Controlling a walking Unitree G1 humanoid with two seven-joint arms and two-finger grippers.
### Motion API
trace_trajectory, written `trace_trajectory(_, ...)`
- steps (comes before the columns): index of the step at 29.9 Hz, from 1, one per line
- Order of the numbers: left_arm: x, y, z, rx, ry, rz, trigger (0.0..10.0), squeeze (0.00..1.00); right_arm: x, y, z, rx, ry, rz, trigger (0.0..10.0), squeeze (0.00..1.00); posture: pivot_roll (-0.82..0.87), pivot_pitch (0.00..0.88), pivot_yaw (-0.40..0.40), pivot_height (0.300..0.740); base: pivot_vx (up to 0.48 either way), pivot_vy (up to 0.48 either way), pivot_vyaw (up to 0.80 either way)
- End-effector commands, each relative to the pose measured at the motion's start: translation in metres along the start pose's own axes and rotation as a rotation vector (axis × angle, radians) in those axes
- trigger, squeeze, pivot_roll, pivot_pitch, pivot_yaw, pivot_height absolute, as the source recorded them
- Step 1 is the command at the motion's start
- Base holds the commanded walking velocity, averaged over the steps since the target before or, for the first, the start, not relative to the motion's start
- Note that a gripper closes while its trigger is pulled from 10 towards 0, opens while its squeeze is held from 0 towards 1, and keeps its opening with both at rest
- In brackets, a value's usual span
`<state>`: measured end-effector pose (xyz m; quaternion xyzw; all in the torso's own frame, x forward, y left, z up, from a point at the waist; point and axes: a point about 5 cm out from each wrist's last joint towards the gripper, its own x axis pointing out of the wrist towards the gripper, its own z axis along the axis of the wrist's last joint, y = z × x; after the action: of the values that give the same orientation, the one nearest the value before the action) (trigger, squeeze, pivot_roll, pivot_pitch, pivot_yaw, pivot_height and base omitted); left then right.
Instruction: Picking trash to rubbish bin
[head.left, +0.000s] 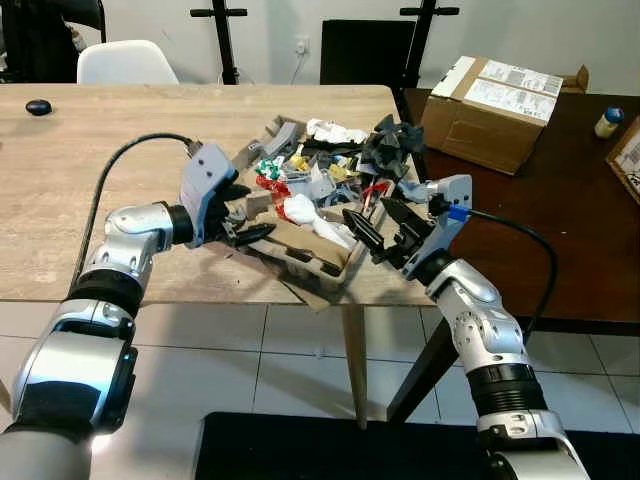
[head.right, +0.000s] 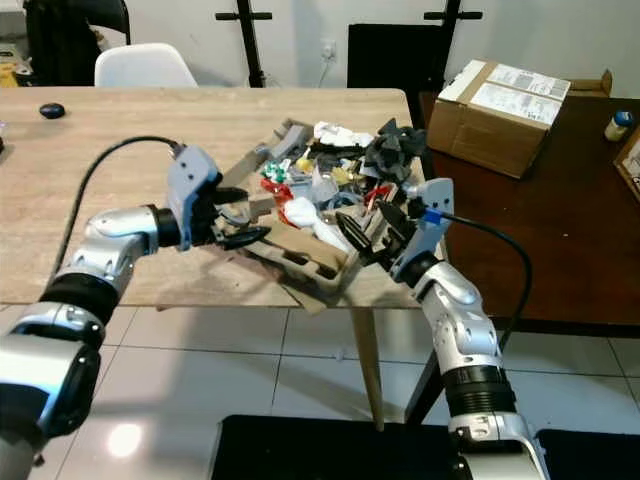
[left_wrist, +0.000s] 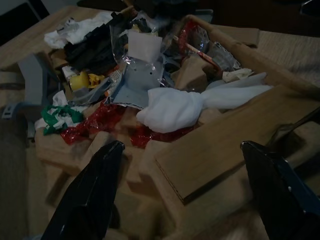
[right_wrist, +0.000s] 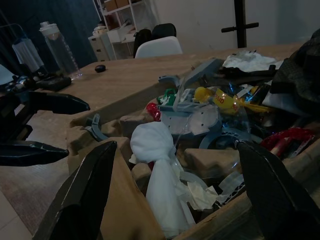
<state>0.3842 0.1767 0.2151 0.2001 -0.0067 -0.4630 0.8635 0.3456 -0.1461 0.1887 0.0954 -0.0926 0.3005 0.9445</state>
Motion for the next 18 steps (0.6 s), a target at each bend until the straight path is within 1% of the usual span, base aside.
trace_trajectory(1, 0.003, -0.001, 0.002, 0.028, 0.017, -0.027, 10.0, 0.0, -0.002, 0.002, -0.005, 0.013, 0.008, 0.003, 10.0, 0.0, 0.1, 0.162, 0.035, 0.74, 0.0, 0.0, 0.0)
trace_trajectory(2, 0.008, -0.004, 0.001, 0.065, 0.047, -0.041, 10.0, 0.0, -0.003, 0.003, -0.004, 0.02, 0.002, 0.003, 10.0, 0.0, 0.1, 0.172, 0.043, 0.74, 0.0, 0.0, 0.0)
trace_trajectory(3, 0.008, -0.004, 0.001, 0.065, 0.047, -0.041, 10.0, 0.0, -0.003, 0.003, -0.004, 0.02, 0.002, 0.003, 10.0, 0.0, 0.1, 0.172, 0.043, 0.74, 0.0, 0.0, 0.0)
trace_trajectory(4, 0.011, -0.005, 0.0, 0.095, 0.071, -0.046, 10.0, 0.0, -0.004, 0.003, -0.004, 0.023, -0.003, 0.002, 10.0, 0.0, 0.09, 0.177, 0.046, 0.74, 0.0, 0.0, 0.0)
trace_trajectory(7, 0.012, -0.005, -0.002, 0.111, 0.09, -0.041, 10.0, 0.0, -0.005, 0.004, -0.004, 0.027, -0.005, 0.002, 10.0, 0.0, 0.09, 0.182, 0.052, 0.74, 0.0, 0.0, 0.0)
trace_trajectory(10, 0.015, -0.007, -0.005, 0.118, 0.118, -0.03, 10.0, 0.0, -0.007, 0.004, -0.005, 0.028, -0.006, -0.001, 10.0, 0.0, 0.09, 0.187, 0.058, 0.74, 0.0, 0.0, 0.0)
trace_trajectory(11, 0.017, -0.007, -0.006, 0.119, 0.126, -0.009, 10.0, 0.0, -0.008, 0.004, -0.005, 0.029, -0.008, -0.004, 10.0, 0.0, 0.09, 0.187, 0.059, 0.74, 0.0, 0.0, 0.0)
trace_trajectory(14, 0.018, -0.007, -0.007, 0.118, 0.129, 0.005, 10.0, 0.0, -0.009, 0.004, -0.005, 0.03, -0.009, -0.006, 10.0, 0.0, 0.09, 0.188, 0.061, 0.74, 0.0, 0.0, 0.0)
trace_trajectory(18, 0.021, -0.006, -0.012, 0.076, 0.144, 0.096, 10.0, 0.0, -0.009, 0.003, -0.004, 0.033, -0.015, -0.015, 10.0, 0.0, 0.09, 0.188, 0.065, 0.74, 0.0, 0.0, 0.0)
